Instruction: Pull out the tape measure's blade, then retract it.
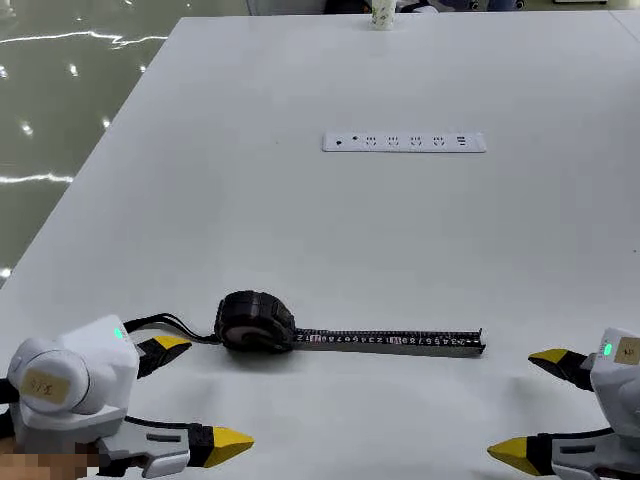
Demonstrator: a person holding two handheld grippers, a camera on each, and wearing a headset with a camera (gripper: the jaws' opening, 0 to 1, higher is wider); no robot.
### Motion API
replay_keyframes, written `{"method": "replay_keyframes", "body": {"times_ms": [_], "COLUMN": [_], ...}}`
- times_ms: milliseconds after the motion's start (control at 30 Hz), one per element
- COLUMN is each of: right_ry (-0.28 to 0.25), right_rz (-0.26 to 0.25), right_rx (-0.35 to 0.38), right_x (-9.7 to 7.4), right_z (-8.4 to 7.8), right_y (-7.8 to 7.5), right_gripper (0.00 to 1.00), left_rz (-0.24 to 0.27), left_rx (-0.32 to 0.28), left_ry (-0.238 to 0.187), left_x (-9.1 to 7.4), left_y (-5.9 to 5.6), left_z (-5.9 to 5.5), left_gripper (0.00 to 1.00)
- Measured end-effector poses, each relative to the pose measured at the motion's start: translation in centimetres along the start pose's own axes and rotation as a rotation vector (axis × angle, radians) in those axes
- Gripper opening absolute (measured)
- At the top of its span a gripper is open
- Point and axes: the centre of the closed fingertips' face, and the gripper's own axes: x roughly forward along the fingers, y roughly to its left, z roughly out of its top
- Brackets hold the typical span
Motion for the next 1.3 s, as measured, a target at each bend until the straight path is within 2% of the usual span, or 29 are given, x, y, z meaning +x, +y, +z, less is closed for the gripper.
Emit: {"method": "replay_keyframes", "body": {"times_ms": [167,367,467,633,800,933,1033,1300], "right_ry": [-0.050,-0.090,-0.107,-0.169,-0.195,-0.202,-0.207,-0.215], "right_rz": [-0.040,-0.081,-0.091,-0.122,-0.129,-0.147,-0.150,-0.180], "right_rx": [0.046,0.078,0.106,0.142,0.157,0.182,0.203,0.236], "right_x": [-0.3,-0.5,-0.6,-1.0,-1.1,-1.2,-1.2,-1.7], "right_z": [0.9,1.6,1.9,3.1,3.7,3.9,3.9,4.2], "right_y": [0.6,1.5,1.9,2.4,3.0,3.3,3.6,3.8], "right_gripper": [0.77,0.81,0.83,0.88,0.90,0.93,0.94,0.96], "left_rz": [0.054,0.090,0.098,0.129,0.150,0.154,0.141,0.177], "left_rx": [-0.016,-0.033,-0.061,-0.081,-0.085,-0.101,-0.136,-0.145], "left_ry": [-0.026,-0.059,-0.073,-0.099,-0.110,-0.107,-0.112,-0.120], "left_x": [-0.5,-0.9,-1.2,-1.6,-1.6,-1.5,-1.3,-1.3], "left_y": [-0.1,-1.1,-1.6,-1.9,-2.3,-3.0,-3.6,-3.6], "left_z": [0.5,1.1,1.3,1.5,1.8,1.9,1.9,1.9], "left_gripper": [0.85,0.89,0.90,0.93,0.96,0.97,0.99,0.99]}}
